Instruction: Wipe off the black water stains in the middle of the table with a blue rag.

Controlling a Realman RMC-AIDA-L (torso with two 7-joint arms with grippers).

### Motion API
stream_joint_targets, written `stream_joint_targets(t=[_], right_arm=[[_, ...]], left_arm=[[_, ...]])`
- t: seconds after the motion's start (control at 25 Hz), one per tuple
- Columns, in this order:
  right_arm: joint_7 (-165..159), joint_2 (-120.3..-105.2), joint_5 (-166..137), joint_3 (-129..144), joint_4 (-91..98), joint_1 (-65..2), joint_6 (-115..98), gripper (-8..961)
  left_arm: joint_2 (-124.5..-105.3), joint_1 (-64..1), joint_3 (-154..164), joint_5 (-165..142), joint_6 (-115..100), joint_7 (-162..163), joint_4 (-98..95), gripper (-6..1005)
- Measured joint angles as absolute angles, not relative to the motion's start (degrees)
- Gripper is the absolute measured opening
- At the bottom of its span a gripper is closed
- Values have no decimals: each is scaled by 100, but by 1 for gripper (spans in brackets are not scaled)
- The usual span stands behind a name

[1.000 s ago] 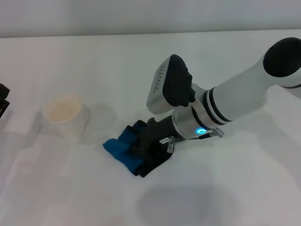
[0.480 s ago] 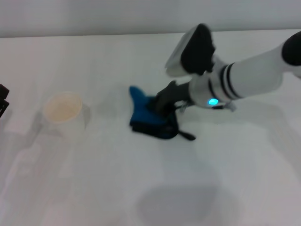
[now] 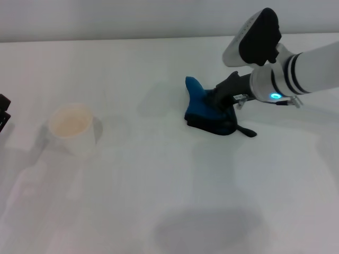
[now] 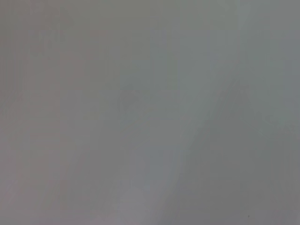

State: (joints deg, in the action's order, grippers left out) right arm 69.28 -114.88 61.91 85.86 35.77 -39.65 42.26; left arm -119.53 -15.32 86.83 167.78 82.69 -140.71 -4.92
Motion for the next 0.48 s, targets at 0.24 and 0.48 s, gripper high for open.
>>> stream_joint_targets(t=[0.24,0.48], right_arm=[[6979,-11521,5838,8321,3793,-3958,4757,64],[6949,-11540,5790,8473,3876,-3985,4786,66]], left_arm=[[-11953,-1509,8684,16778,8280,-14071,-492,882],[-11959,-1510,8683,16772,8398,-14071,-492,882]])
